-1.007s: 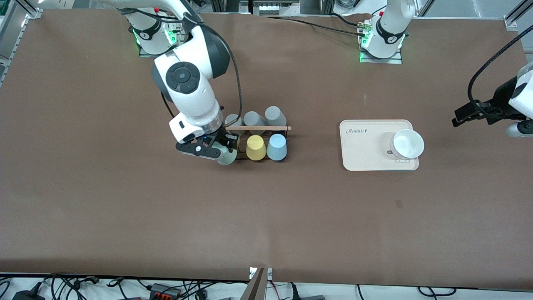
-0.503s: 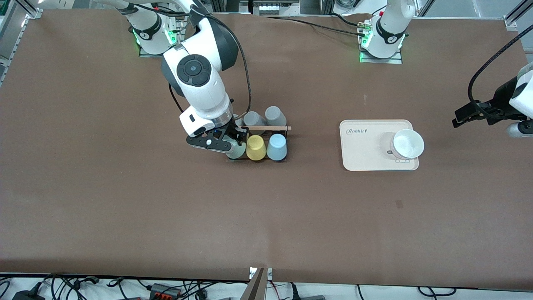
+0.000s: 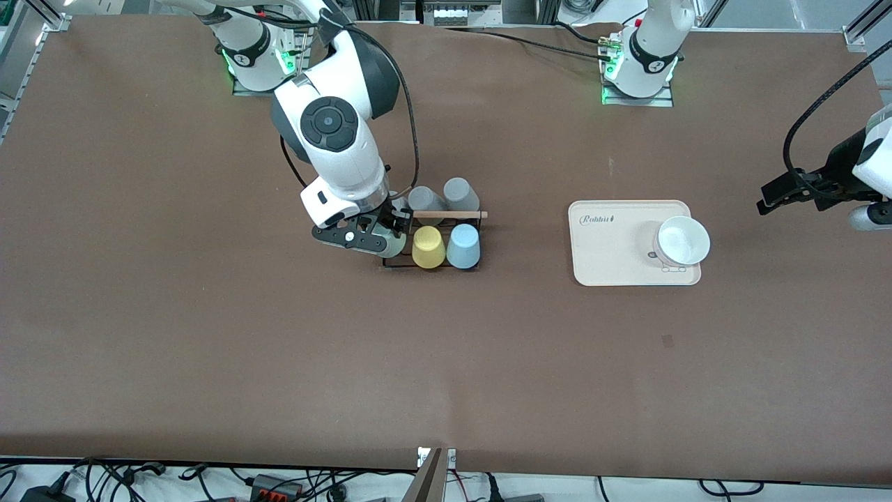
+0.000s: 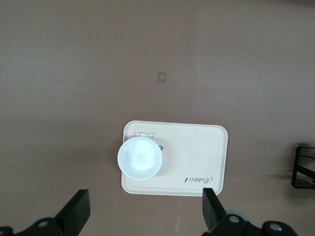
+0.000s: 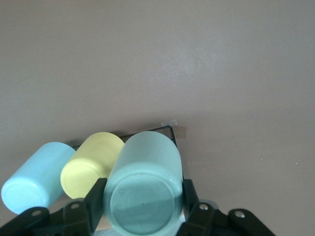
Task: Hang scattered cups on rack with three cups
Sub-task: 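Lower the teal cup onto a rack peg beside the yellow cup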
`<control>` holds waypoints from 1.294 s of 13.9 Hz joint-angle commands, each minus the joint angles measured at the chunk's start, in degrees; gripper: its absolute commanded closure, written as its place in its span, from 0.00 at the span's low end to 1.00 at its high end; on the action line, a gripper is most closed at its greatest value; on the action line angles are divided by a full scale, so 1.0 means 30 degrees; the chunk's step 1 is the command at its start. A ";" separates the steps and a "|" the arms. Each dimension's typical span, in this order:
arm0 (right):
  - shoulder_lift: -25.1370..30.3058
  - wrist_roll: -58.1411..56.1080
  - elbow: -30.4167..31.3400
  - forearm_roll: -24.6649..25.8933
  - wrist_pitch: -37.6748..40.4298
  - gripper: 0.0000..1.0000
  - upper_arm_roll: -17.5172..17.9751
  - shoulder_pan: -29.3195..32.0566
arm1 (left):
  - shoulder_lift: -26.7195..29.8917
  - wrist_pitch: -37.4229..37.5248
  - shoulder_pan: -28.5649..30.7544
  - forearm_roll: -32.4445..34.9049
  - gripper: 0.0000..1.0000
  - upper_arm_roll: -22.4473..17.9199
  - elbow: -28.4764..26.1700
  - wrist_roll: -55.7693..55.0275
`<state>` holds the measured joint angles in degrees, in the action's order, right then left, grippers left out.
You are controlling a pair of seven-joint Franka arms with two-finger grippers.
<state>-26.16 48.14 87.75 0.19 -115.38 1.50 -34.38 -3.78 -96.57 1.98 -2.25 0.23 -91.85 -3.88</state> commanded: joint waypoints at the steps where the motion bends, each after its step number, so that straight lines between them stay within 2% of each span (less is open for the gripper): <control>1: -0.0157 0.0270 -0.0160 -0.0211 0.0228 0.93 -0.0177 -0.0228 | 0.0175 -0.0094 0.0130 -0.0101 0.00 0.0128 -0.0028 0.0415; 3: -0.0215 0.0299 -0.0160 -0.0211 0.0198 0.90 -0.0177 -0.0257 | 0.0175 -0.0152 0.0129 -0.0101 0.00 0.0128 -0.0028 0.0387; 5: -0.0216 0.0300 -0.0014 -0.0211 0.0053 0.82 -0.0177 -0.0287 | 0.0175 -0.0211 0.0130 -0.0072 0.00 0.0099 -0.0057 0.0415; 6: -0.0303 0.0358 -0.0013 -0.0211 -0.0006 0.64 -0.0177 -0.0316 | 0.0175 -0.0211 0.0130 -0.0072 0.00 0.0099 -0.0057 0.0416; 7: -0.0362 0.0387 -0.0013 -0.0211 -0.0036 0.50 -0.0177 -0.0345 | 0.0204 -0.0211 0.0101 -0.0043 0.00 0.0128 -0.0057 0.0416; 8: -0.0362 0.0417 -0.0013 -0.0211 -0.0036 0.25 -0.0177 -0.0345 | 0.0233 -0.0182 0.0100 -0.0043 0.00 0.0157 -0.0086 0.0416; 9: -0.0362 0.0417 -0.0013 -0.0211 -0.0036 0.10 -0.0177 -0.0403 | 0.0321 -0.0182 0.0100 -0.0043 0.00 0.0187 -0.0202 0.0416; 10: -0.0362 0.0417 -0.0013 -0.0240 -0.0065 0.00 -0.0177 -0.0404 | 0.0351 -0.0153 0.0100 -0.0043 0.00 0.0187 -0.0261 0.0416; 15: -0.0012 0.0037 -0.0071 -0.0211 -0.0037 0.00 -0.0206 -0.0054 | 0.0644 -0.0094 0.0100 0.0016 0.00 0.0187 -0.0789 0.0445; 18: 0.1682 -0.0867 0.0016 -0.0269 0.0837 0.00 -0.0206 0.1758 | 0.0644 -0.0094 0.0071 0.0250 0.00 0.0216 -0.0789 0.0445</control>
<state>-25.57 48.11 87.07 0.19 -115.40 0.42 -32.88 -3.52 -96.74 1.97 -2.20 0.47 -92.71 -3.76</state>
